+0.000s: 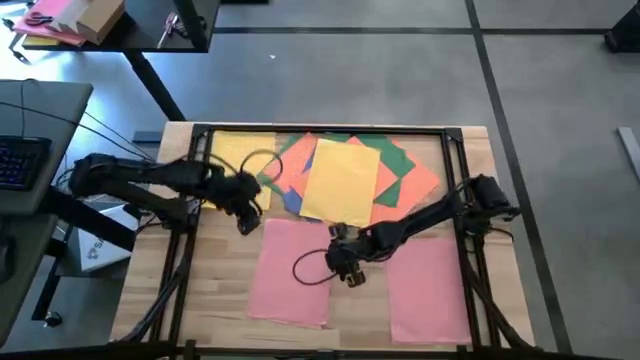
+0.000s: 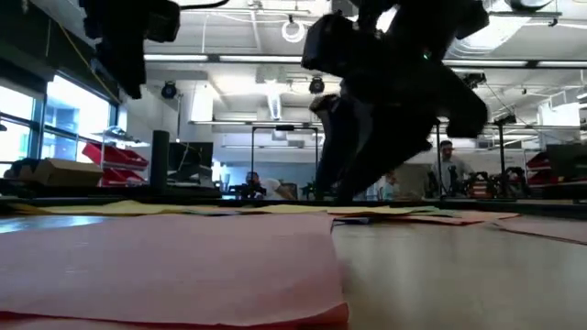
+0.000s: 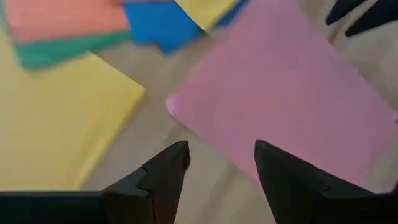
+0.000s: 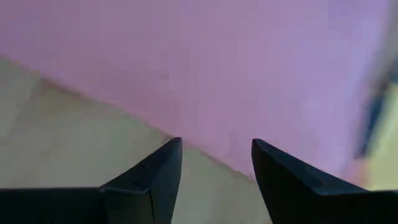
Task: Organize paper
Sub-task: Stack the pink paper on top of the stacked pink papers
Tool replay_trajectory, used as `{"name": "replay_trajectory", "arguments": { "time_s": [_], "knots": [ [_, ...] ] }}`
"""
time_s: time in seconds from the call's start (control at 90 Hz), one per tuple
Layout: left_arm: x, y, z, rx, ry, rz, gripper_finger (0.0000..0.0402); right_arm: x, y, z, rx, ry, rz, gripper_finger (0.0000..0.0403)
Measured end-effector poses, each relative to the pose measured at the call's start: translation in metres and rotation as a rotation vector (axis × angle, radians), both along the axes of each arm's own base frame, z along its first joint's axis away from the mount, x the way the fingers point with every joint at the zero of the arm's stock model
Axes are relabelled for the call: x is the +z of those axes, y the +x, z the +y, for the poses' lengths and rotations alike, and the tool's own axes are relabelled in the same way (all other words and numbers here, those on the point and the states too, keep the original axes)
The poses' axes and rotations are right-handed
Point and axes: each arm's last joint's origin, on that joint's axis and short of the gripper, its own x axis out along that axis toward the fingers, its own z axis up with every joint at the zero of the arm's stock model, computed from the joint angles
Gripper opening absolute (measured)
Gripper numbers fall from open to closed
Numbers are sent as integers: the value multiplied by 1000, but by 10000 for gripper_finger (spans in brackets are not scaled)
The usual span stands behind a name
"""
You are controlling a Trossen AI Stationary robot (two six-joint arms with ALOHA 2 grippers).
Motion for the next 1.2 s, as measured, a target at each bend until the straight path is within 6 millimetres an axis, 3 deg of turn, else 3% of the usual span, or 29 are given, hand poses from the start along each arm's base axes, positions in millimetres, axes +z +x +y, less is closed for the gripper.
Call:
{"name": "replay_trajectory", "arguments": {
  "time_s": [0.167, 0.544, 0.756, 0.9, 1.2],
  "knots": [
    [-23, -5, -26, 17, 54, -3, 179, -4, -4, 16, 40, -36, -6, 178],
    [-87, -30, -54, 35, 104, 33, 179, -1, -8, 43, 218, -127, -93, 178],
    [-115, -37, -70, 0, 189, 12, 179, -17, -6, 56, 353, -185, -116, 178],
    [-138, -37, -80, -74, 239, 36, 179, -17, -12, 71, 414, -133, -122, 178],
    [-168, -14, -103, -106, 262, -70, 179, -30, -1, 76, 430, -176, -218, 178]
  ]
}}
